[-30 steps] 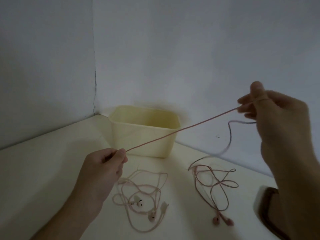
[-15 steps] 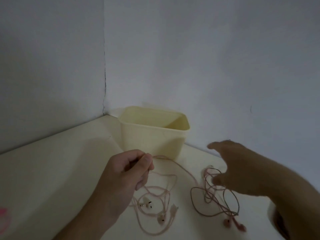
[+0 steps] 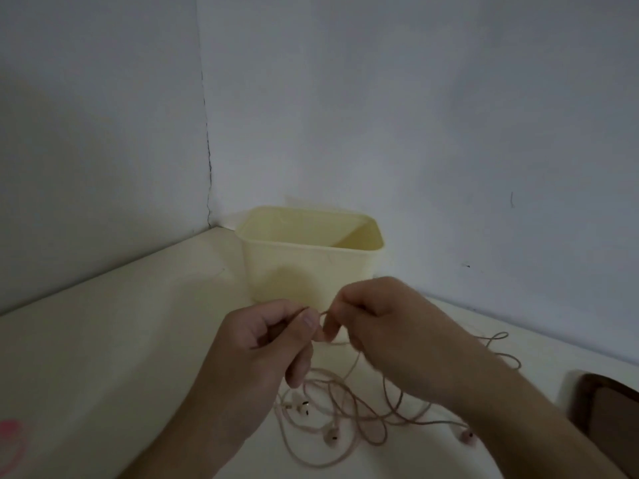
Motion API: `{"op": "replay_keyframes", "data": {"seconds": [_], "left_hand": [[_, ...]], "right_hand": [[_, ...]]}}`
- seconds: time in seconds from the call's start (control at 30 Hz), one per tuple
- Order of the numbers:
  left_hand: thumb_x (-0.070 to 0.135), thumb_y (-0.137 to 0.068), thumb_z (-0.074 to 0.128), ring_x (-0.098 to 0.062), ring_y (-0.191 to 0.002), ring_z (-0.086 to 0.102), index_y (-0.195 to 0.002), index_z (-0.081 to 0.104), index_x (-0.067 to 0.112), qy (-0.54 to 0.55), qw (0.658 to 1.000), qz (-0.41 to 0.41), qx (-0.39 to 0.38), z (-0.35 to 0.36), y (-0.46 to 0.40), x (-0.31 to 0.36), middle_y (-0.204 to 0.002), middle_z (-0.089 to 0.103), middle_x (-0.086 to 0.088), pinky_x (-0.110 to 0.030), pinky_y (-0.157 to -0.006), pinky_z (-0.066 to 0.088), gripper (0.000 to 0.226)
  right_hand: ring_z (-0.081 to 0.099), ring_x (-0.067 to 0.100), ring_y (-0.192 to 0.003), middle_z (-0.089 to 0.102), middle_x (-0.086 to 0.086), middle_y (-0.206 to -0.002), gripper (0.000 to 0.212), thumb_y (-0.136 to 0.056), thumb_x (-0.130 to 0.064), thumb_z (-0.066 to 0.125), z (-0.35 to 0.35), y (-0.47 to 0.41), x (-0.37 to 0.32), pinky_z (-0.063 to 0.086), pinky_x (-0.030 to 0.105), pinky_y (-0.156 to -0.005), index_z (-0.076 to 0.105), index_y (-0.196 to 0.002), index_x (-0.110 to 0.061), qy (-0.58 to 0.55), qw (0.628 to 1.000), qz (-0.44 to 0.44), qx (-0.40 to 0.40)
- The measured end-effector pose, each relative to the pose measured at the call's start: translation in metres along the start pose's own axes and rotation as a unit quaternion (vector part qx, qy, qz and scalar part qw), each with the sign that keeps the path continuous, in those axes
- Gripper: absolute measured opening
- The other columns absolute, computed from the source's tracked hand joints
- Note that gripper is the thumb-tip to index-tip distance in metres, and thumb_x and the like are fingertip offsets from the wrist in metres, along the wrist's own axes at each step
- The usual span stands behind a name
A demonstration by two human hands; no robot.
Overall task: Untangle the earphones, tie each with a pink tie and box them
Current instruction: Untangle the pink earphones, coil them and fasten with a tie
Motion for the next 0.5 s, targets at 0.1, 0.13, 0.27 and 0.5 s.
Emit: {"op": "replay_keyframes", "data": {"seconds": [0.1,0.13,0.27,0.5], "left_hand": [[0.03,-0.092,0.066,-0.024,-0.054,0.048,-0.082,0.073,0.003,0.093,0.993,-0.05,-0.061,0.015,0.001,-0.007,-0.055,0.054,-0.012,-0.029,-0.058,0.04,0.029],[0.028,-0.093,0.067,-0.025,-0.055,0.049,-0.086,0.072,-0.001,0.143,0.983,-0.07,-0.09,0.021,0.002,-0.009,-0.058,0.055,-0.012,-0.029,-0.058,0.041,0.03],[0.023,-0.091,0.076,-0.024,-0.063,0.059,-0.103,0.071,-0.008,0.306,0.933,-0.09,-0.164,0.028,0.006,-0.002,-0.072,0.062,-0.012,-0.028,-0.063,0.052,0.033],[-0.003,-0.09,0.045,-0.038,-0.112,0.074,-0.117,0.069,-0.015,0.326,0.945,-0.036,0.001,-0.003,-0.008,0.004,-0.118,0.073,-0.028,-0.034,-0.089,0.061,0.038]], "right_hand": [[0.05,-0.001,-0.046,0.053,-0.019,-0.05,0.033,-0.105,-0.029,0.058,-0.017,-0.002,-0.001,0.037,0.013,-0.051,0.071,-0.077,-0.019,0.005,0.997,-0.027,0.075],[0.051,-0.001,-0.048,0.052,-0.023,-0.049,0.032,-0.105,-0.028,0.058,-0.018,-0.003,-0.003,0.038,0.012,-0.052,0.07,-0.076,-0.02,-0.004,0.995,-0.039,0.087],[0.054,0.002,-0.059,0.057,-0.021,-0.058,0.036,-0.106,-0.025,0.055,-0.001,-0.007,-0.001,0.038,0.016,-0.057,0.06,-0.07,-0.026,-0.019,0.993,-0.062,0.1],[0.058,0.009,-0.07,0.064,-0.005,-0.076,0.029,-0.106,-0.021,0.048,0.049,-0.002,-0.001,0.047,0.024,-0.065,0.058,-0.079,-0.023,0.026,0.998,-0.053,0.009]]}}
Point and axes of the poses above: each hand's wrist, its own y-axis away from the middle knuckle, its own z-axis out of the palm, x = y × z, the point moved 10 cm from there along -y, towards the middle knuckle
